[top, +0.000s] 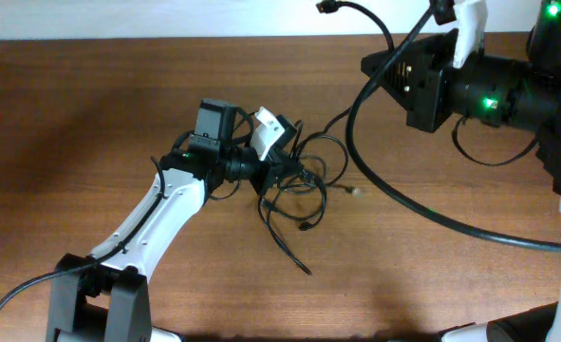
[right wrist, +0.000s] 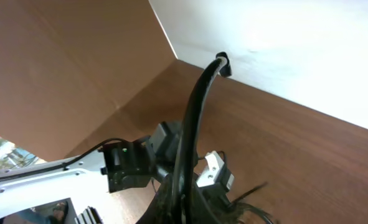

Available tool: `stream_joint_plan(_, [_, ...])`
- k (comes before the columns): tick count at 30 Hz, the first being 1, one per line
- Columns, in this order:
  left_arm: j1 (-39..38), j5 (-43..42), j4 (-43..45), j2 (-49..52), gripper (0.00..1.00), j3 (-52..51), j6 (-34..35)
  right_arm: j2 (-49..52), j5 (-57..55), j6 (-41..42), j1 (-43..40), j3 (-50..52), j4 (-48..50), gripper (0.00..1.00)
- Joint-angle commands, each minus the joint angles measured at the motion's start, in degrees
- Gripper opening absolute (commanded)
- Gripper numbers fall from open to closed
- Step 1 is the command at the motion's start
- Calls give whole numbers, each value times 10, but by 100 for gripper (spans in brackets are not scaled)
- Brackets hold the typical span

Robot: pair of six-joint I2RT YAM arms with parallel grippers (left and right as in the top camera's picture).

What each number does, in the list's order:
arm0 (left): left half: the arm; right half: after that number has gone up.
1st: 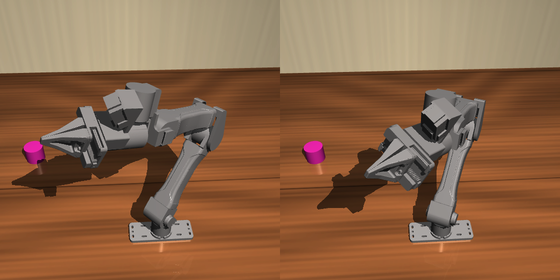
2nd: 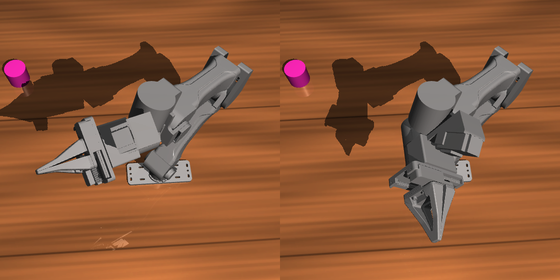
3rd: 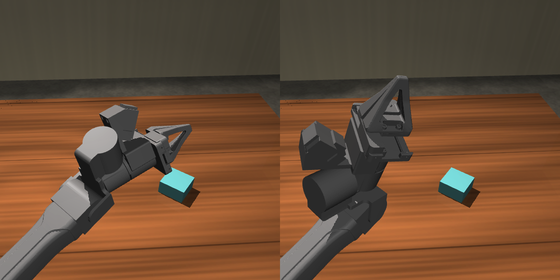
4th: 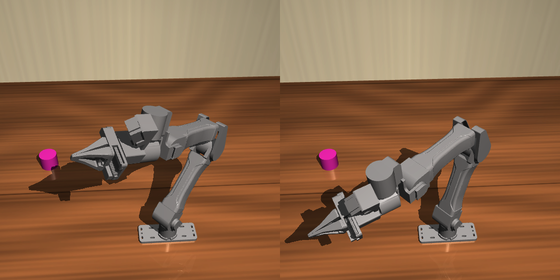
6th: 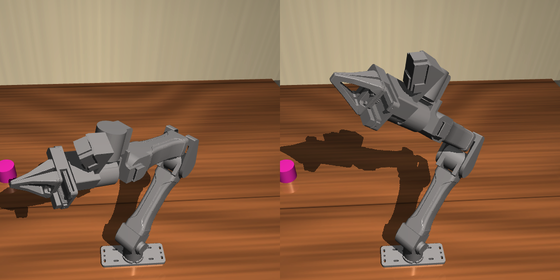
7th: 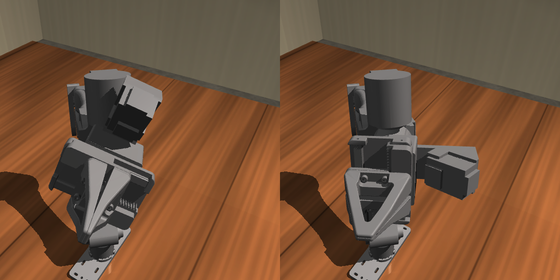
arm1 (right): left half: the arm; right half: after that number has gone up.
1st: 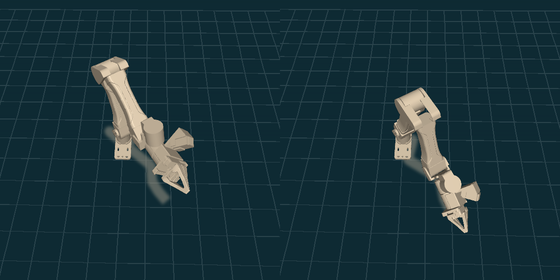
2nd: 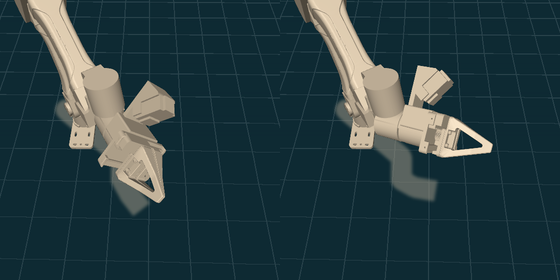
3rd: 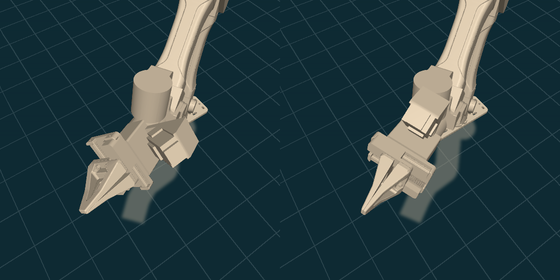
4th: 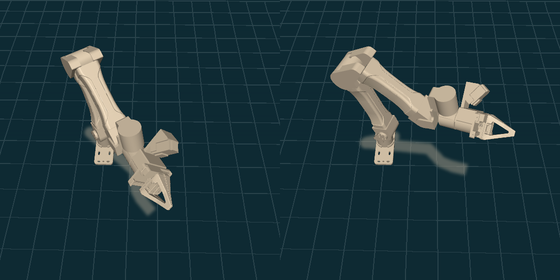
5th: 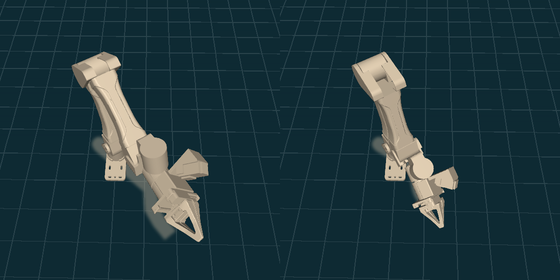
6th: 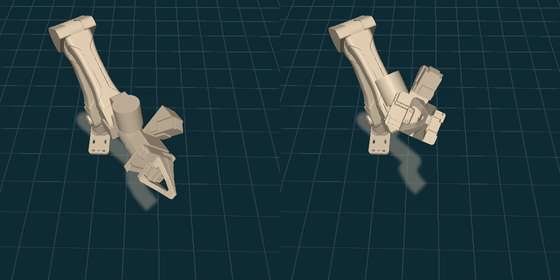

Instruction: Untangle cables

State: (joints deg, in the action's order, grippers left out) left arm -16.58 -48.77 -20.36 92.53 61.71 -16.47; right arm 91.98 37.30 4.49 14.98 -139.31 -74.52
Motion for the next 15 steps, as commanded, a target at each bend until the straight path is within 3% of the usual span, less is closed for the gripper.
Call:
stream_joint_plan(1, [12, -10, 0, 5, 0, 3, 23, -2, -76, 3, -1, -11, -17, 4])
stream_joint_plan(6, [54, -188, 46, 2, 0, 3, 24, -2, -224, 3, -1, -11, -84, 4])
stream_joint_plan(8, [79, -251, 82, 2, 0, 3, 56, -2, -280, 3, -1, -11, -109, 4])
stream_joint_plan(12, [119, -291, 118, 2, 1, 3, 109, -2, -334, 3, -1, -11, -136, 4])
stream_joint_plan(15, [166, -345, 120, 2, 6, 3, 111, -1, -363, 2, -1, -11, -147, 4])
